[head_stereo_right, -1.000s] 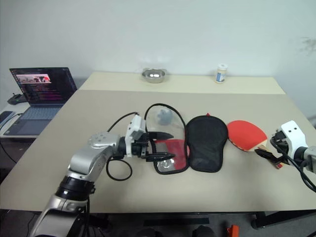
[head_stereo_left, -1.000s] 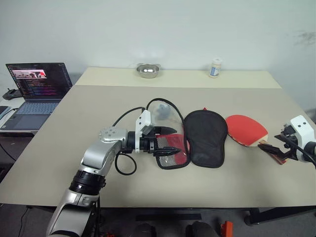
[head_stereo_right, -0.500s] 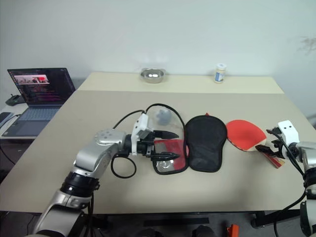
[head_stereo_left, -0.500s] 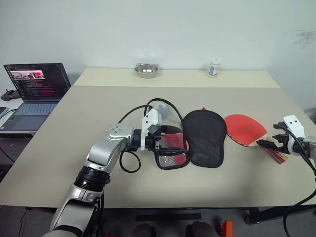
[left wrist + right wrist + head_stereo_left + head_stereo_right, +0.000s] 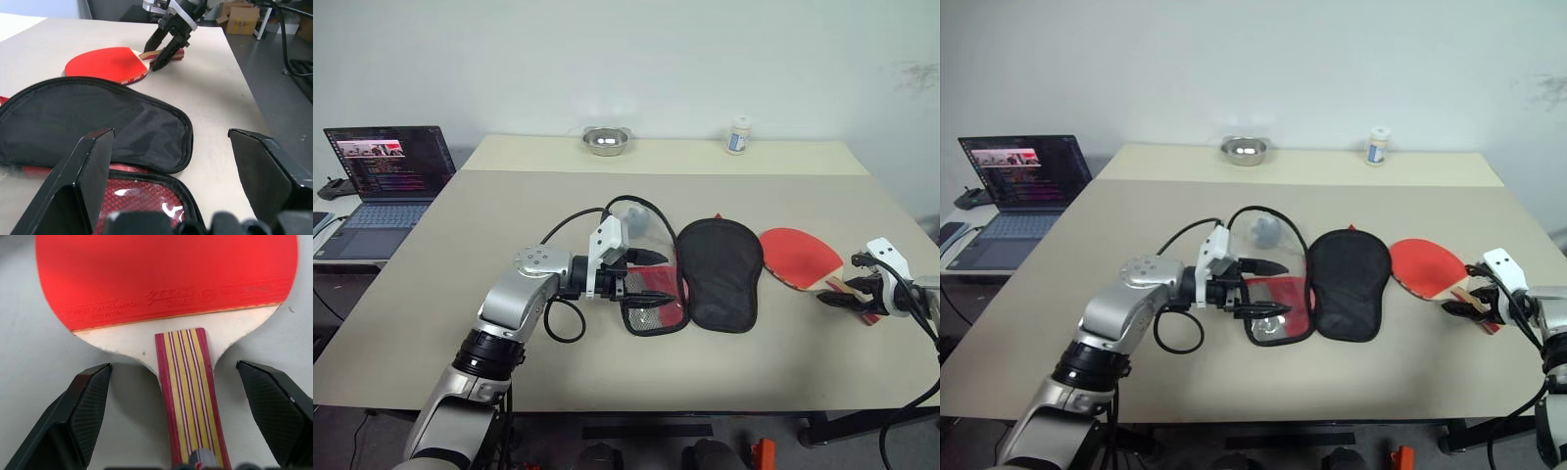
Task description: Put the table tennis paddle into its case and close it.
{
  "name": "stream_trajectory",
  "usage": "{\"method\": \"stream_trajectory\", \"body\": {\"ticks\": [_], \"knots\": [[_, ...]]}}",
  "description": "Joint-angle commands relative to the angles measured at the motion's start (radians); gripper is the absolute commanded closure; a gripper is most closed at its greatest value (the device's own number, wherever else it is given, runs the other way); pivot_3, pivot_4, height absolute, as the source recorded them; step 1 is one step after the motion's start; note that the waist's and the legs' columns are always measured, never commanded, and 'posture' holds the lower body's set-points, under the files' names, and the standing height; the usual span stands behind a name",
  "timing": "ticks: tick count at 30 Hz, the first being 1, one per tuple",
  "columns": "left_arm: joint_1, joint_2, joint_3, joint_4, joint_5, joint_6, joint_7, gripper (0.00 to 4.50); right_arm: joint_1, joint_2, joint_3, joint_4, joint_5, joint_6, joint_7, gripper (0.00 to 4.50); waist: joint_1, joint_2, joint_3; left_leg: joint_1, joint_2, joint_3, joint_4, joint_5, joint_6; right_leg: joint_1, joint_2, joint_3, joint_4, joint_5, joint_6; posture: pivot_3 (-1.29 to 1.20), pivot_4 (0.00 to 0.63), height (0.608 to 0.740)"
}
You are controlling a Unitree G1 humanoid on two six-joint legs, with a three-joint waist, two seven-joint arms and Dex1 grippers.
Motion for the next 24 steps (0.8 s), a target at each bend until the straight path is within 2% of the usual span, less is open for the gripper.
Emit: {"method": "stream_trajectory", "body": {"ticks": [1, 8, 12, 16, 20, 24], "knots": [[-0.022, -0.001, 0.007, -0.012, 0.003, -0.023, -0.002, 0.42, 0.012, 0.019, -0.044, 0.02, 0.011, 0.044, -0.069, 0.02, -0.001, 0.0, 0.0, 0.0, 0.0, 0.0, 0.0, 0.0, 0.0, 0.0, 0.0, 0.0, 0.0, 0.0, 0.0, 0.0, 0.15, 0.74], [-0.011, -0.004, 0.001, -0.012, 0.008, -0.032, 0.0, 0.42, 0.02, 0.051, -0.108, -0.015, 0.026, 0.122, -0.177, 2.33, 0.0, 0.0, 0.0, 0.009, 0.0, 0.0, -0.001, 0.0, 0.0, 0.009, -0.001, 0.0, -0.001, 0.0, 0.0, 0.0, 0.15, 0.74], [-0.004, -0.006, 0.001, -0.02, 0.008, -0.032, 0.004, 0.42, 0.004, 0.043, -0.148, -0.037, 0.031, 0.136, -0.248, 3.32, 0.0, 0.0, 0.0, 0.009, 0.0, 0.0, -0.001, 0.0, 0.0, 0.009, 0.0, 0.0, -0.001, 0.0, -0.001, 0.0, 0.15, 0.74], [0.007, 0.004, 0.014, -0.024, 0.01, -0.031, 0.009, 0.42, 0.005, 0.009, -0.201, -0.175, 0.068, 0.205, -0.27, 3.43, 0.0, 0.003, 0.002, 0.008, -0.001, 0.0, -0.001, 0.0, 0.0, 0.009, -0.001, 0.001, -0.001, 0.0, 0.0, 0.0, 0.15, 0.74], [0.018, 0.018, 0.035, -0.022, 0.007, -0.033, 0.019, 0.42, 0.088, 0.009, -0.264, -0.493, 0.13, 0.367, -0.295, 3.43, 0.002, 0.006, 0.004, 0.006, 0.0, 0.0, -0.003, 0.0, 0.0, 0.005, -0.001, 0.001, 0.0, -0.001, 0.0, 0.0, 0.15, 0.74], [0.025, 0.036, 0.069, -0.015, -0.001, -0.039, 0.025, 0.42, 0.179, 0.104, -0.355, -0.902, 0.218, 0.608, -0.402, 3.43, -0.001, 0.006, 0.003, -0.001, 0.001, 0.0, -0.002, 0.0, -0.001, -0.004, 0.0, 0.0, 0.003, -0.001, 0.0, 0.0, 0.15, 0.74]]}}
